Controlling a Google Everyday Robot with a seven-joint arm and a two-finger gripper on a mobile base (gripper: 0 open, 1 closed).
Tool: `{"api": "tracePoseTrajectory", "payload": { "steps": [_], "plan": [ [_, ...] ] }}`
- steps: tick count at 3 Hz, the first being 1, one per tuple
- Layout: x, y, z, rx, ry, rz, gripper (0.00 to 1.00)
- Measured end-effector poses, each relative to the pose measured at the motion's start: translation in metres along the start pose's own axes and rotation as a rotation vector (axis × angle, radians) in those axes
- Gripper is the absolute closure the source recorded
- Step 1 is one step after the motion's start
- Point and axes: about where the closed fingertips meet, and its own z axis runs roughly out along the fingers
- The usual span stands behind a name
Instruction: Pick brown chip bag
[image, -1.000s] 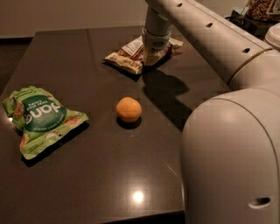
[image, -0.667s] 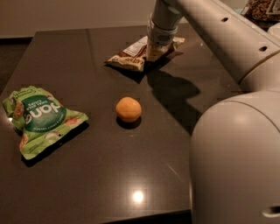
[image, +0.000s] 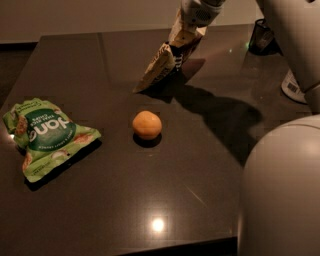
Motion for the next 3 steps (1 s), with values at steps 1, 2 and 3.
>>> {"api": "tracePoseTrajectory", "payload": {
  "steps": [1, 2, 3],
  "plan": [
    [-0.026, -0.005, -0.043, 0.05, -0.09, -0.014, 1.0],
    [-0.047, -0.01, -0.076, 0.095, -0.151, -0.031, 1.0],
    [-0.062, -0.012, -0.095, 0.116, -0.193, -0.042, 1.0]
  ]
}}
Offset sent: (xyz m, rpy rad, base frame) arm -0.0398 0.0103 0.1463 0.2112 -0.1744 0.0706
